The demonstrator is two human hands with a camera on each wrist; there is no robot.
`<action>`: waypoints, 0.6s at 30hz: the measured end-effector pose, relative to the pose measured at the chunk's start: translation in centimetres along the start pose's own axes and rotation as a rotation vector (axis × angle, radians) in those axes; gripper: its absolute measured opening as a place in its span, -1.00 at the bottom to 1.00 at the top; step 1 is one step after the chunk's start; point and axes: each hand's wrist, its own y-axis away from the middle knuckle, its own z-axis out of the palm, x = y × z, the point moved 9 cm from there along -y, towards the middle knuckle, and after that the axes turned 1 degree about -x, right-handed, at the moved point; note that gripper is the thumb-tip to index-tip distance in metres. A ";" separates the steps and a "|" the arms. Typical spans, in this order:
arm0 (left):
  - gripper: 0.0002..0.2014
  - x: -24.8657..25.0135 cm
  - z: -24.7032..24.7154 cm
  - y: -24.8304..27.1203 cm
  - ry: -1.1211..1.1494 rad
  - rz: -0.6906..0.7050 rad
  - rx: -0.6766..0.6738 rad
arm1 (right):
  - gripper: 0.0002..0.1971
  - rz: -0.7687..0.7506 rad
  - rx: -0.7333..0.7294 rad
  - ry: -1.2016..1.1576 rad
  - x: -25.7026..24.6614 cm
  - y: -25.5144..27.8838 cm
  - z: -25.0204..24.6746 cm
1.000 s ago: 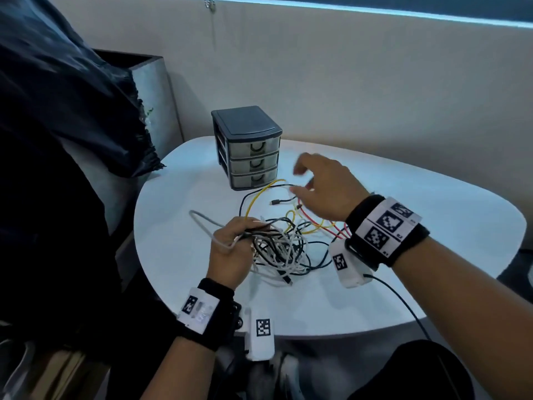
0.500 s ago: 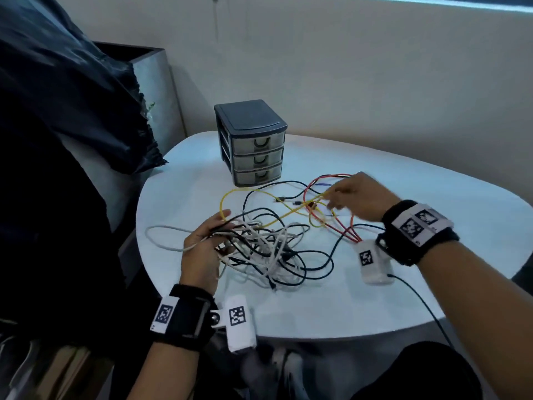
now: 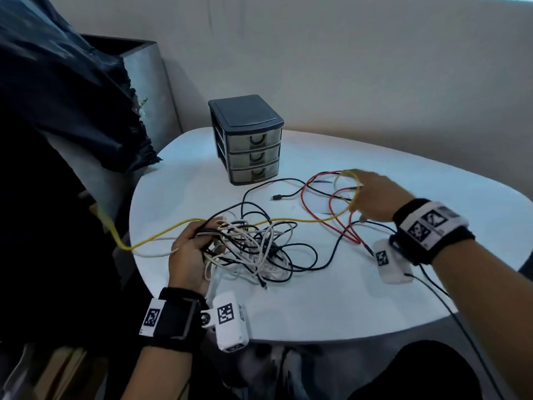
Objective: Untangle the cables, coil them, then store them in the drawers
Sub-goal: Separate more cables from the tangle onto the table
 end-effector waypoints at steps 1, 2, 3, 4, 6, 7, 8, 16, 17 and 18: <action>-0.58 0.2 0.4 0.2 -0.013 0.005 -0.014 | -0.31 -0.047 -0.029 -0.001 -1.7 0.9 1.3; -0.52 0.3 0.7 0.4 -0.027 0.010 -0.027 | -0.29 -0.100 -0.067 -0.054 -2.8 1.3 2.6; -0.48 0.5 1.0 0.5 -0.042 0.014 -0.039 | -0.31 -0.120 -0.103 -0.138 -4.0 2.0 3.6; -0.46 0.6 1.2 0.5 -0.056 0.018 -0.049 | -0.37 -0.136 -0.124 -0.227 -4.9 2.3 4.3; -0.49 0.7 1.6 0.6 -0.067 0.021 -0.058 | -0.56 -0.149 -0.142 -0.336 -6.6 2.8 5.0; -0.51 0.8 1.9 0.6 -0.066 0.023 -0.066 | -0.66 -0.178 -0.140 -0.327 -7.7 3.0 5.1; -0.53 0.8 2.2 0.7 -0.064 0.023 -0.077 | -0.72 -0.223 -0.134 -0.271 -8.6 3.2 5.1; -0.46 0.8 3.8 1.8 -0.101 0.024 -0.173 | -0.61 -0.329 -0.146 0.240 -9.1 3.1 7.0; -0.45 0.8 3.8 1.9 -0.108 0.022 -0.175 | -0.69 -0.345 -0.134 0.303 -9.2 3.1 6.8; -0.45 0.8 3.8 2.0 -0.110 0.021 -0.176 | -0.76 -0.359 -0.128 0.336 -9.3 3.1 6.6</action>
